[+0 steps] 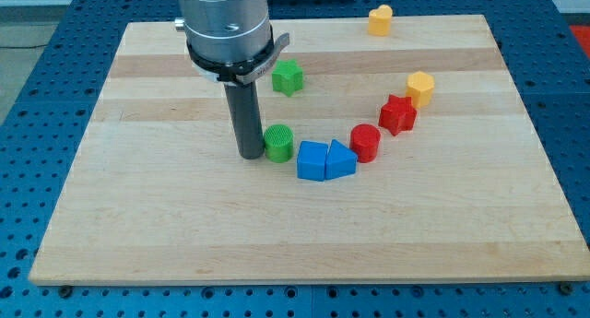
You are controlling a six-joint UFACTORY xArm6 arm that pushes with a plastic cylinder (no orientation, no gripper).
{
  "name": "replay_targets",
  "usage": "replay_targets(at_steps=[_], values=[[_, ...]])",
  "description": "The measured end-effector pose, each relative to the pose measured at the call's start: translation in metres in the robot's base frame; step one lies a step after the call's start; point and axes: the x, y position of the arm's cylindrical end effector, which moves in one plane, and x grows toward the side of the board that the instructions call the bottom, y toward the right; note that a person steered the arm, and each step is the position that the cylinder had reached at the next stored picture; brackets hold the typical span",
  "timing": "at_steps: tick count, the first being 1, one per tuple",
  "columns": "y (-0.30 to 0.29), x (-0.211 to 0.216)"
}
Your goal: Push the green star to the top of the green circle
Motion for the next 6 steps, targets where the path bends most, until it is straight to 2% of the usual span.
replay_targets(at_steps=[1,2,4,5,6], values=[[-0.031,-0.023],[-0.044,-0.064],[-0.03,-0.155],[0.012,-0.175],[0.053,-0.152]])
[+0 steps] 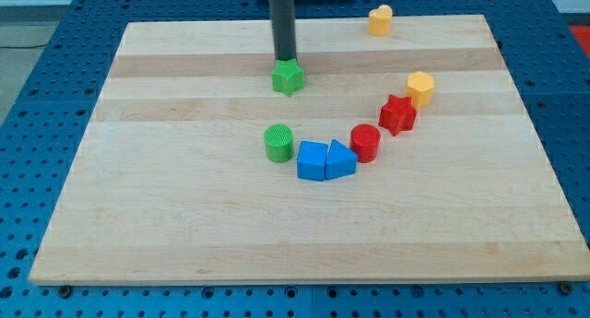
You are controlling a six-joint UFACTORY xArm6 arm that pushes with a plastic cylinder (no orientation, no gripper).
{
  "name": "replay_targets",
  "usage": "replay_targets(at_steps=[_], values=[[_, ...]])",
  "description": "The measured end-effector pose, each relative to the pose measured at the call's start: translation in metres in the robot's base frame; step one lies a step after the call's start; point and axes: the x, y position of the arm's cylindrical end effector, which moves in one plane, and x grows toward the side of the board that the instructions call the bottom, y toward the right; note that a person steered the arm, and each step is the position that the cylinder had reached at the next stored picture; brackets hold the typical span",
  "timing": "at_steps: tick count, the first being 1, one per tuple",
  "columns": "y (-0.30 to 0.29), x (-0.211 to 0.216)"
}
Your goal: Push the green star to the top of the green circle
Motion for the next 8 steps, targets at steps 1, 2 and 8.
replay_targets(at_steps=[1,2,8], values=[[-0.001,0.033],[-0.009,0.059],[0.022,0.09]])
